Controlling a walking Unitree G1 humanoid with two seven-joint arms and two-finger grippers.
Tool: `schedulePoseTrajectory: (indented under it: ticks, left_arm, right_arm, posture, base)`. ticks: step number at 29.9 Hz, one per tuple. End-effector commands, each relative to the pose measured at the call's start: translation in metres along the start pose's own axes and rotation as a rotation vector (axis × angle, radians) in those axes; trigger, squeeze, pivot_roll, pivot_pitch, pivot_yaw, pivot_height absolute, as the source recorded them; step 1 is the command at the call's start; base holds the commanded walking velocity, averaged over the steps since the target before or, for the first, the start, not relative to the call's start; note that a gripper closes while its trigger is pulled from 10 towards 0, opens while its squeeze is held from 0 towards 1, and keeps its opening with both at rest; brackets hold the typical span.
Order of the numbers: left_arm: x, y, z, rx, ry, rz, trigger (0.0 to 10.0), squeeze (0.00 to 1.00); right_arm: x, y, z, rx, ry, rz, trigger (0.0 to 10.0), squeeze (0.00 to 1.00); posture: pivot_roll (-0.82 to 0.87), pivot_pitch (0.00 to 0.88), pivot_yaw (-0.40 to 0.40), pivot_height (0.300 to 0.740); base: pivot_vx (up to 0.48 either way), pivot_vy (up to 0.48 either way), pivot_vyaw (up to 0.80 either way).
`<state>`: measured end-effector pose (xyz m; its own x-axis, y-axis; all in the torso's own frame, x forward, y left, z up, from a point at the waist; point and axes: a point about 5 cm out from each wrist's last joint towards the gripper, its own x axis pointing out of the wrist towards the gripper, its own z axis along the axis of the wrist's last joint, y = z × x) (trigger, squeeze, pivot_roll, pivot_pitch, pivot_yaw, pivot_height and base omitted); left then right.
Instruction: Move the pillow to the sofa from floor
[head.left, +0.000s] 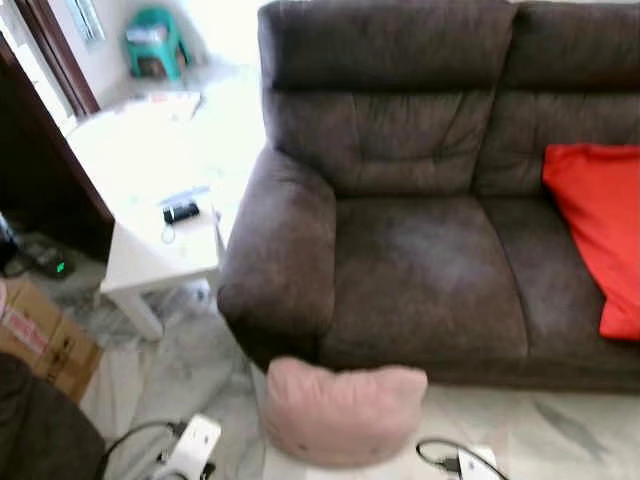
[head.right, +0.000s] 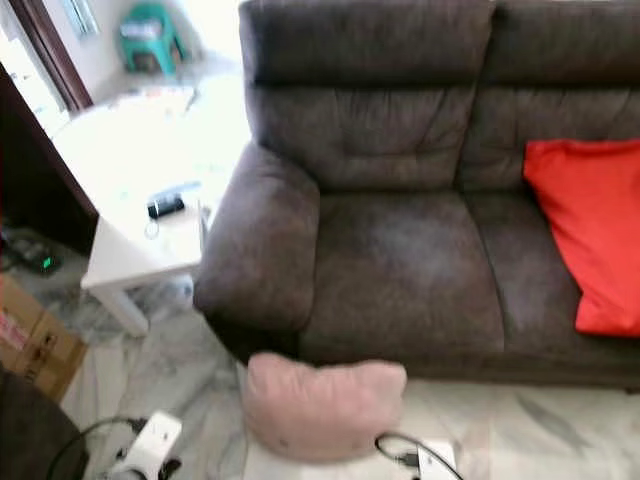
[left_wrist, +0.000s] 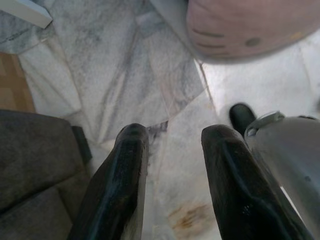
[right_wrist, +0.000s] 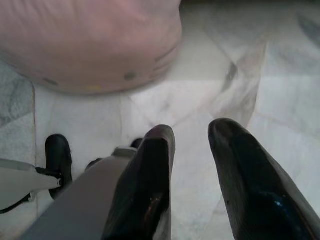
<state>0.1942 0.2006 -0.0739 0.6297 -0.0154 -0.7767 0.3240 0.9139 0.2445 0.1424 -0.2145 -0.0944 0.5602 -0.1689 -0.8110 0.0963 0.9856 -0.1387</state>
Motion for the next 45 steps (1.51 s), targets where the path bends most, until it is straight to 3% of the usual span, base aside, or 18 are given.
schedulePoseTrajectory:
  ticks: [1,17,23,33,45]
  left_arm:
    - [-0.0011,0.0015,-0.0048,-0.007,0.017,0.003,10.0,0.0]
    - [-0.0013,-0.0001,-0.0014,-0.033,-0.026,-0.018,10.0,0.0]
    - [-0.0011,0.0003,-0.0013,0.001,-0.019,-0.019,10.0,0.0]
    - [-0.0012,0.0009,-0.0013,0.005,-0.022,-0.005,10.0,0.0]
    - [-0.0012,0.001,-0.0012,-0.001,-0.024,0.0,10.0,0.0]
  right_arm:
    - [-0.0016,-0.0011,-0.007,0.021,0.025,-0.005,10.0,0.0]
    - [-0.0007,0.0046,-0.0029,0.032,0.006,-0.01,10.0,0.0]
    - [-0.0002,0.003,-0.0011,0.025,0.004,-0.011,10.0,0.0]
    - [-0.0005,-0.0014,-0.0018,0.02,0.003,-0.013,10.0,0.0]
    - [0.0005,0.0056,0.0021,0.017,-0.009,-0.005,10.0,0.0]
  posture:
    - [-0.01,0.061,0.041,0.74]
    - [-0.01,0.061,0.04,0.74]
    - [-0.01,0.061,0.039,0.74]
    - [-0.01,0.062,0.038,0.74]
    - [-0.01,0.063,0.037,0.74]
  base:
    - [0.0,0.334,0.0]
    - [0.0,0.038,0.0]
    - [0.0,0.0,0.0]
    - [0.0,-0.396,0.0]
    - [0.0,0.0,0.0]
